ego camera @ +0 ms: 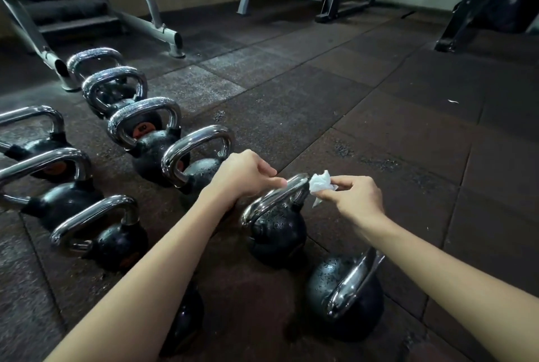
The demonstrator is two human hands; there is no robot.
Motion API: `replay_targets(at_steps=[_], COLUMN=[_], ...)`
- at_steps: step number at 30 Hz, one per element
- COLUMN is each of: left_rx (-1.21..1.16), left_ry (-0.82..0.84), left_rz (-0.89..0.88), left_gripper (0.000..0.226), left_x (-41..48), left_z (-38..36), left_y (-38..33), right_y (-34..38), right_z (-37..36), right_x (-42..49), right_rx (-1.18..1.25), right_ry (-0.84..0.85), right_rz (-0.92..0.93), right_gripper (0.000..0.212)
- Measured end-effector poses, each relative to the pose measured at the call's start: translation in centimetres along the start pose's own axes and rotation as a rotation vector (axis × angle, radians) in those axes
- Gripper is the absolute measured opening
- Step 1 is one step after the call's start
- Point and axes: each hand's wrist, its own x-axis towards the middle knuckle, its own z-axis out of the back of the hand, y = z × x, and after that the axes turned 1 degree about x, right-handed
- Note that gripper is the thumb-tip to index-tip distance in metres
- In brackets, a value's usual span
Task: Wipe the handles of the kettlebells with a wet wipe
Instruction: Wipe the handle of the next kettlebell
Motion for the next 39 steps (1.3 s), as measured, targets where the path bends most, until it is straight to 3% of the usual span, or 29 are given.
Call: replay_targets(at_steps=[4, 7, 9, 14, 20, 25, 30, 36, 39], left_rx=[0.278, 0.428, 0.495, 0.497, 0.606, 0.43, 0.273, 0.028, -0.028], left_ry=[0.173, 0.159, 0.147, 0.125, 0.003, 0.004, 0.107, 0.309, 0.338], left_rz=[0.015, 0.052, 0.067, 0.112, 0.135, 0.244, 0.237, -0.024, -0.081], left_gripper=[0.041, 0.052, 0.053, 0.055, 0.058, 0.066, 0.072, 0.019, 0.019], left_x=[2.8, 3.6, 3.6, 2.1, -0.2, 0.2, 2.5, 2.2, 2.5], left_z=[-1.4, -1.8, -2.0, -2.1, -3.3, -3.0, -2.3, -0.2, -0.2], left_y=[-0.8, -0.8, -0.7, -0.8, -1.2, 0.3, 0.0, 2.7, 3.6], right_y=[-1.0, -1.0, -0.8, -1.0, -0.8, -0.6, -0.8, -1.1, -1.0], right_z=[-1.9, -3.9, -4.7, -5.3, -5.3, -6.1, -5.8, -6.3, -6.0], right_x=[1.4, 1.6, 1.9, 2.1, 3.0, 3.6, 4.7, 4.9, 5.4], right_rx=[0.005, -0.016, -0.035, -0.047, -0.111, -0.084, -0.083, -0.076, -0.08], right_ry=[-0.018, 0.003, -0.01, -0.046, 0.054, 0.096, 0.107, 0.151, 0.09], right_rz=[-0.202, -0.274, -0.285, -0.273, -0.223, -0.158, -0.188, -0.238, -0.152], right_gripper=[0.021, 0.023, 0.031, 0.013, 0.015, 0.021, 0.025, 0.028, 0.017])
